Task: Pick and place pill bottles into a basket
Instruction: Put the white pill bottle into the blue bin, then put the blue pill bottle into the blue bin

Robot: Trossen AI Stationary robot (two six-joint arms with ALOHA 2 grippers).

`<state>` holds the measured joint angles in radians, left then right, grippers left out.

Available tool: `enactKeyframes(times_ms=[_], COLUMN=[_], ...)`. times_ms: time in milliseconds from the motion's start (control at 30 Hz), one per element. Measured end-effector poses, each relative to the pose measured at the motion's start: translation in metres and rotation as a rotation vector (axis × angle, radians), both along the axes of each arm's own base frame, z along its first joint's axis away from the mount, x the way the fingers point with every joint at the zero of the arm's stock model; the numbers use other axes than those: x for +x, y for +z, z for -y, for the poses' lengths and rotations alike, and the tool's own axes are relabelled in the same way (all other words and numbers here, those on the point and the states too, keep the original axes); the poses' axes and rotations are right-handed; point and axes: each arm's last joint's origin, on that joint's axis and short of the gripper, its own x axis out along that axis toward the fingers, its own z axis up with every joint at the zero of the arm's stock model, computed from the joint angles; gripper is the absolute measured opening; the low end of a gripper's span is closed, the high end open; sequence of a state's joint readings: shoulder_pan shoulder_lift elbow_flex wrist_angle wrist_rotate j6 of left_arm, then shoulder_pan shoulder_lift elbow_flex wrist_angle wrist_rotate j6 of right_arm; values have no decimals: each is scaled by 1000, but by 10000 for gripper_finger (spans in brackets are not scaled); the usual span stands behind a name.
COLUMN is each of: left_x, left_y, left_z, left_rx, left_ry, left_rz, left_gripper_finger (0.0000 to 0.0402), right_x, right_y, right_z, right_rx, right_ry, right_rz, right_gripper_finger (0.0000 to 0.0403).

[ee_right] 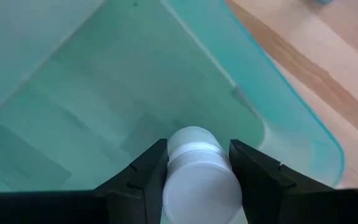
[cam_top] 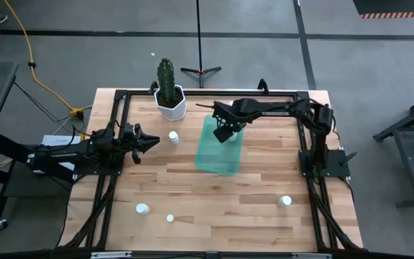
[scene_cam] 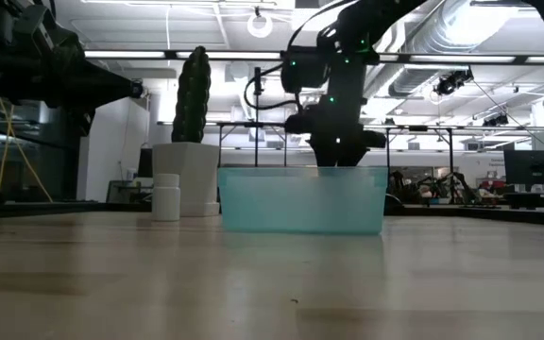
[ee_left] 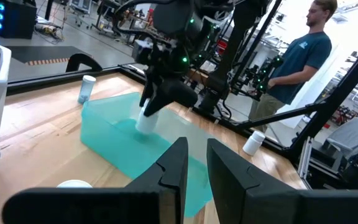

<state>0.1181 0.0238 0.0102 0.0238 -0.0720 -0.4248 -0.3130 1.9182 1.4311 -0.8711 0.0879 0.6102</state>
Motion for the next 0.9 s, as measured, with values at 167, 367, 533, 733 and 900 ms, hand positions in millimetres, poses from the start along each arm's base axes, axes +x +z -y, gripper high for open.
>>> enactKeyframes(times_ms=[167,367,533,733,900], left_x=[0,0,0,0,0], left_y=[0,0,0,0,0], left_z=[0,0,0,0,0], left_rx=[0,0,0,0,0], left_ry=[0,0,-1,-1,-1], left_rz=[0,0,0,0,0], left_gripper_finger=[95,95,95,95,95], right_x=[0,0,1,11,12], right_y=[-1,-1,8,52,73], right_z=[1,1,1,11,29], right_rx=[-32,-16,-7,-156,-300], right_ry=[-22,-21,-18,-4,-30], right_rz=[-12,-8,20,120,142], right_gripper_finger=[179,218,232,230,230])
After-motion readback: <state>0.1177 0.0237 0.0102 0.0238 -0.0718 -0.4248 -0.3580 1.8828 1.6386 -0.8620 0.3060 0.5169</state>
